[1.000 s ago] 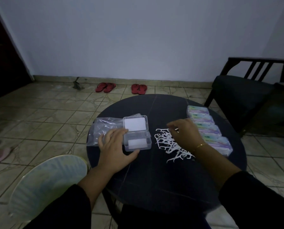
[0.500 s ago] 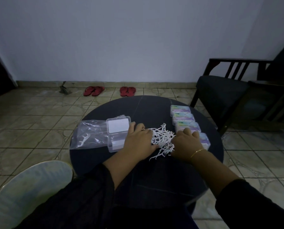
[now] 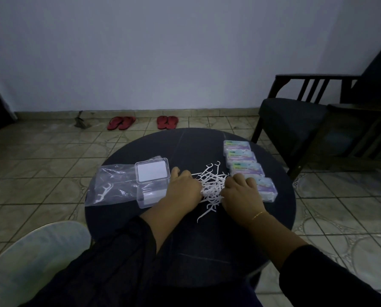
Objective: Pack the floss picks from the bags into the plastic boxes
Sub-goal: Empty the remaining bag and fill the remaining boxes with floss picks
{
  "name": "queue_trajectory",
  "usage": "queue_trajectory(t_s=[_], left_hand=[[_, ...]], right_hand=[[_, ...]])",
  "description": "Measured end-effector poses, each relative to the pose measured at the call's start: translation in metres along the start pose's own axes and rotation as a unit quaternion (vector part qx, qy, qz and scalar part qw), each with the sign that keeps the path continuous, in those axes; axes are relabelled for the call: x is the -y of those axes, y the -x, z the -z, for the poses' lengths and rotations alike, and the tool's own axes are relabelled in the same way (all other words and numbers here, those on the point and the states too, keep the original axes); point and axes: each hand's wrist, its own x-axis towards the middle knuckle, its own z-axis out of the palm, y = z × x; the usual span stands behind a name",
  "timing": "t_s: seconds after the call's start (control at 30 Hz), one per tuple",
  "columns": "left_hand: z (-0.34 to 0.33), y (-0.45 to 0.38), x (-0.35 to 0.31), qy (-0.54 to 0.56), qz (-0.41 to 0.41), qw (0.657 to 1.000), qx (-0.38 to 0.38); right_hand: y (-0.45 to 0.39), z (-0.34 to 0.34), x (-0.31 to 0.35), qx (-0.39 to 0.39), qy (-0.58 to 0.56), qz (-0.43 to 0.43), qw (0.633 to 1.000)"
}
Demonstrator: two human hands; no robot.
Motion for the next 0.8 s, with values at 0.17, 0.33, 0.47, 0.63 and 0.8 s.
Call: queue_trajectory(t_s=[0.17,0.33,0.47,0.63,0.8], left_hand=[[-0.002,-0.002,0.008,0.026,-0.003,0.999,-0.04],[0.01,0.001,0.015,0.035,-0.005,0.997,-0.074],[0.017,0.005,0.023,0.047,0.009,0.994,-0.101],[0.025,0.017,0.04,0.063,0.037,0.989,-0.127],[0.024,0.035,0.06,0.079,0.065,0.984,-0.146]], right_hand=[[-0.001,-0.001,-0.003,-0.031,-0.009,-0.058,0.998],[-0.003,0.006,-0.008,-0.056,-0.075,-0.071,0.993],[-0.009,0.015,-0.006,-0.079,-0.119,-0.109,0.984],[-0.015,0.021,0.0,-0.088,-0.161,-0.132,0.974],[-0.023,0.026,0.015,-0.098,-0.203,-0.146,0.963]])
